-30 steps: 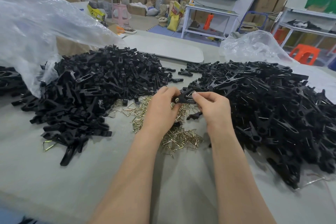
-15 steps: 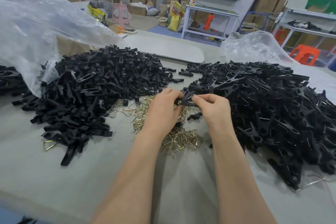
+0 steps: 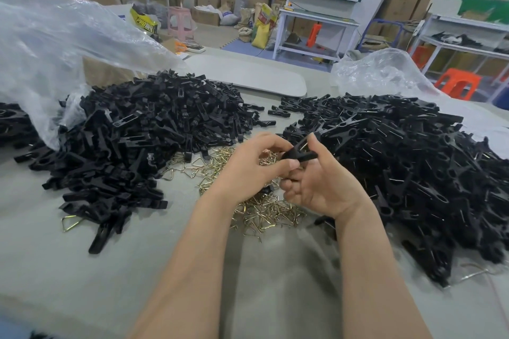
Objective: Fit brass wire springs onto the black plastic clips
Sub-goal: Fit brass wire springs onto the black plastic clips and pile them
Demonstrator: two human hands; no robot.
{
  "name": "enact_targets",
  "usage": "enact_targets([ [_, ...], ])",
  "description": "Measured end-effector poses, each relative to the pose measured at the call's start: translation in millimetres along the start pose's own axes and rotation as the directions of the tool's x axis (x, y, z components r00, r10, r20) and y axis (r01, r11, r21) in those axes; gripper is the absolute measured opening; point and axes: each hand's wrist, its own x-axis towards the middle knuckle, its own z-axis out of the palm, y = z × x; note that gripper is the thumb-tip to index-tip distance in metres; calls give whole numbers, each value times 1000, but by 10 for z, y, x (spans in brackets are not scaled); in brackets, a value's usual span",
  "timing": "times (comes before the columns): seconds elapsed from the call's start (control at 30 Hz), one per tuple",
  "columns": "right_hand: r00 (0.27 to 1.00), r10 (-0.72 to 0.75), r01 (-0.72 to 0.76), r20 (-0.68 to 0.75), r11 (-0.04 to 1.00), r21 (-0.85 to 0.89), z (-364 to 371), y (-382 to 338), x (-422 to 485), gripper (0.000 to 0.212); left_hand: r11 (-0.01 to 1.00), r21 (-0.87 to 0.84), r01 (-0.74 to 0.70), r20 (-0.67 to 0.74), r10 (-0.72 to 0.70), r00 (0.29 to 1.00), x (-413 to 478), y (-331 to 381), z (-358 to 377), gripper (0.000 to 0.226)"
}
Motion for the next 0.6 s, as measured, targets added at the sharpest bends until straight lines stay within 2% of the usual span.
enact_targets([
  [0.07,995,13,-13,97,1000,4,30,8,8,71,998,-68,-16,9,17,1000,-5,22,2,17],
  [0.13,988,-52,45,146,998,52,73,29,41,59,993,-113,-32,-7,31,999,-7,37,7,20],
  [0.27,984,-148,128,100,975,183,197,71,105,44,983,-176,-43,-31,39,999,0,58,14,29],
  [0.4,987,-146,121,67,951,285,246,92,139,37,984,-177,-12,-24,8,1000,-5,70,8,26],
  [0.53,989,-136,127,52,981,144,199,46,82,56,976,-215,14,-10,-16,1000,-24,99,-19,22],
  [0.6,995,-85,88,-56,995,48,156,-15,24,62,995,-94,18,1,-18,1000,-19,83,-26,21],
])
